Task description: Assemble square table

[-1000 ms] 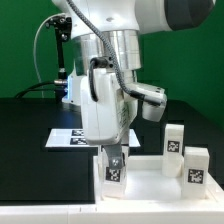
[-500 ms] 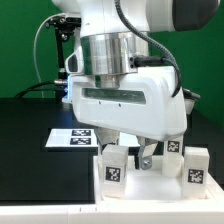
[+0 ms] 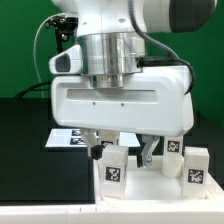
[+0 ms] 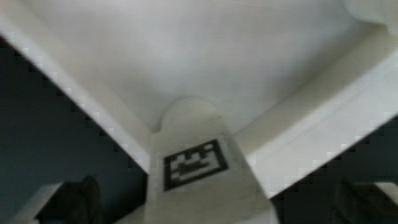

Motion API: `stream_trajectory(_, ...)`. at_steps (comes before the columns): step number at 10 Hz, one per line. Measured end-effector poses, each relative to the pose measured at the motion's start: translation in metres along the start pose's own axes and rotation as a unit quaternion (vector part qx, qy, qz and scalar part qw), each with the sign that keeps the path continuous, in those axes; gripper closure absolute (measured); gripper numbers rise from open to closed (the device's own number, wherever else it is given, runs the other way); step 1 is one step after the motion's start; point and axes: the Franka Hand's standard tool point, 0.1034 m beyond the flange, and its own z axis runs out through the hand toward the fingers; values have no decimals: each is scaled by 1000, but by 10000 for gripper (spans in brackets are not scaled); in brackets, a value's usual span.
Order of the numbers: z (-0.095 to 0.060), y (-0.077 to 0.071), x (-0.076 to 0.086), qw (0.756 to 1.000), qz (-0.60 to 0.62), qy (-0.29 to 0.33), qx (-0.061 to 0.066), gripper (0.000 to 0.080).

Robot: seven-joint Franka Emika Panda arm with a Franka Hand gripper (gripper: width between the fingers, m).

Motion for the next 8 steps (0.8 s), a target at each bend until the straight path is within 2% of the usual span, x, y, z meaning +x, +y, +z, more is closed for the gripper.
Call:
stream_trajectory(1,-1,-3,3,1000,11,14,2,151)
stream_trajectory(2,0,-2,2,999,31,13,1,237)
stream_trajectory(3,0,-1,3,999,41,13,1,373)
stream_trajectory(4,0,-1,2,998,66,13,2,373)
stream_trajectory(5,1,0,2,993,118,12,2,515)
stream_trajectory(7,0,-1,1,967,256,13,-1,515)
stream_trajectory(8,0,-1,0,949,314,4,-7,515)
